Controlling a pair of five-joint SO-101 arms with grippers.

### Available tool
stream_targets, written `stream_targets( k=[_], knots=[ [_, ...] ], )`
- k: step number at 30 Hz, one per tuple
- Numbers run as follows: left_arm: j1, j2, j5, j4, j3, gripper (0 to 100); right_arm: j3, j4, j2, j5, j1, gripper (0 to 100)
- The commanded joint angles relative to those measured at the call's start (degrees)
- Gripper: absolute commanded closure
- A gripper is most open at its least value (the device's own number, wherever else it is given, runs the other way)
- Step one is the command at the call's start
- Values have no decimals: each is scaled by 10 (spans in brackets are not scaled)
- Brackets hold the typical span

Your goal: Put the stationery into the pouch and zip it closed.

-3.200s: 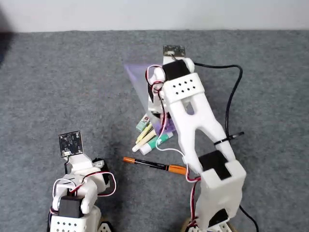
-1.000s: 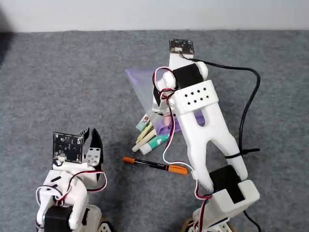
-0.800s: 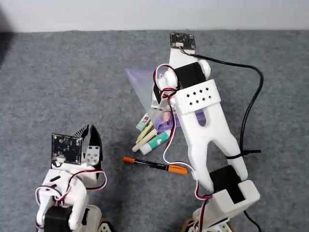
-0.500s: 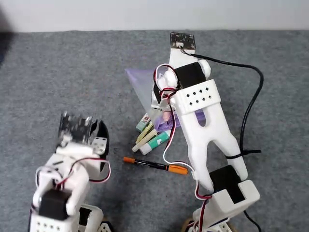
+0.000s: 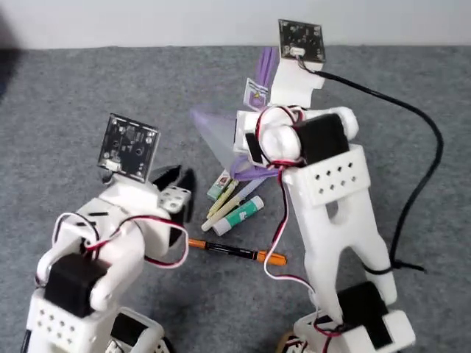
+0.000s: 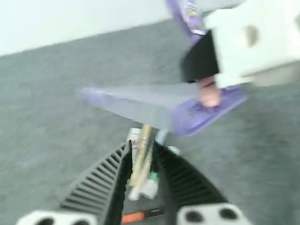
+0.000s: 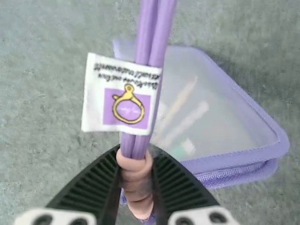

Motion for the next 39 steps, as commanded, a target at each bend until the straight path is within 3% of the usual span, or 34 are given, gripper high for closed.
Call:
stream_targets(
  k=[1, 6, 13, 19, 31, 34, 39],
  knots=[
    [24, 23, 66, 0, -7, 781, -32, -7, -35, 6, -7, 991],
    [27, 90, 116, -20, -7, 716, -32, -8, -36, 5, -7, 991],
    [22, 155, 116, -80, -20, 716, -32, -5, -36, 7, -7, 991],
    [-33, 180, 115, -87, -28, 716, -32, -4, -36, 8, -7, 991],
    [-35, 218, 116, -156, 17, 718, -32, -4, -32, 8, -49, 991],
    [-39, 224, 114, -163, 24, 755, -32, -4, -33, 8, -45, 991],
    [-39, 224, 105, -159, 26, 897, -32, -3, -36, 9, -44, 991]
  ],
)
